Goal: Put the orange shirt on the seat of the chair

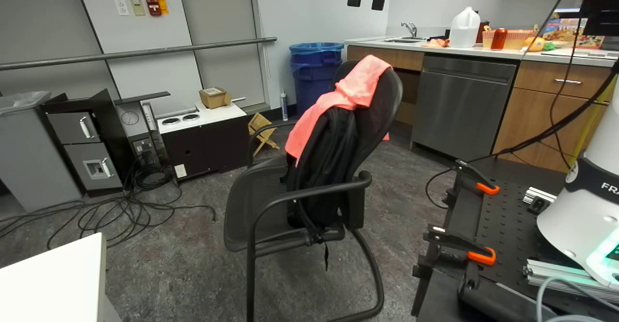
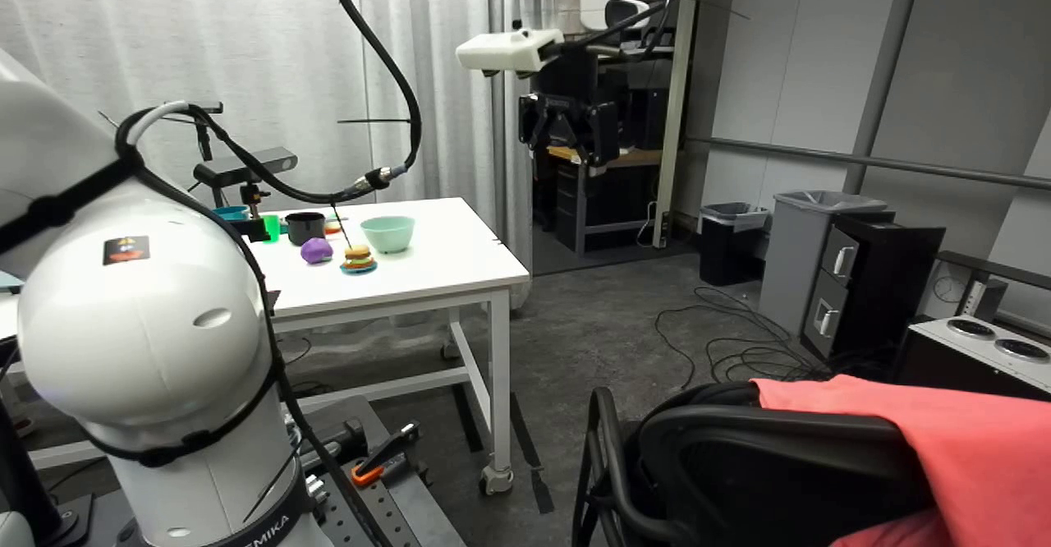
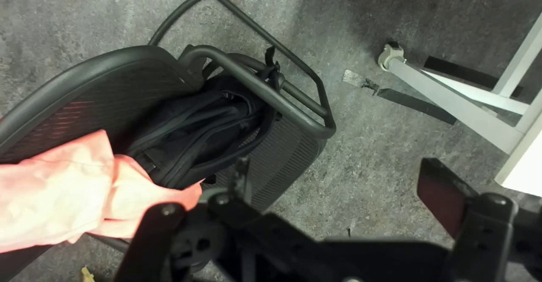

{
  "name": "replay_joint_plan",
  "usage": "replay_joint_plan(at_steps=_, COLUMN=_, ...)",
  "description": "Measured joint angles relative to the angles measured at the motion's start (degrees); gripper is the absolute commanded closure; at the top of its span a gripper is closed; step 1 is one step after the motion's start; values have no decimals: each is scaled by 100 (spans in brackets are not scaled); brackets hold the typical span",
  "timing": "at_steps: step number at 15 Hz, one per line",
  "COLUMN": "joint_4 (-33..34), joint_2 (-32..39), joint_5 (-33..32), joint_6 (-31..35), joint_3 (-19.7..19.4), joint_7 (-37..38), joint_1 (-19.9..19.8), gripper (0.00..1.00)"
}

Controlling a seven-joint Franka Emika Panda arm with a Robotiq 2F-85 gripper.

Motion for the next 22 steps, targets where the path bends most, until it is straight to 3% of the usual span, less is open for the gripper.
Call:
replay_joint_plan(at_steps=8, joint_4=35, joint_2=0, joint_5=-1205, joint_6=-300, joint_3=69, joint_7=-146, joint_1=-32, gripper=0)
replay_joint_plan(at_steps=22, joint_4=15, joint_2=0, joint_5=-1275, joint_6=-231, joint_3=107, joint_7=-124, joint_1=-55, gripper=0)
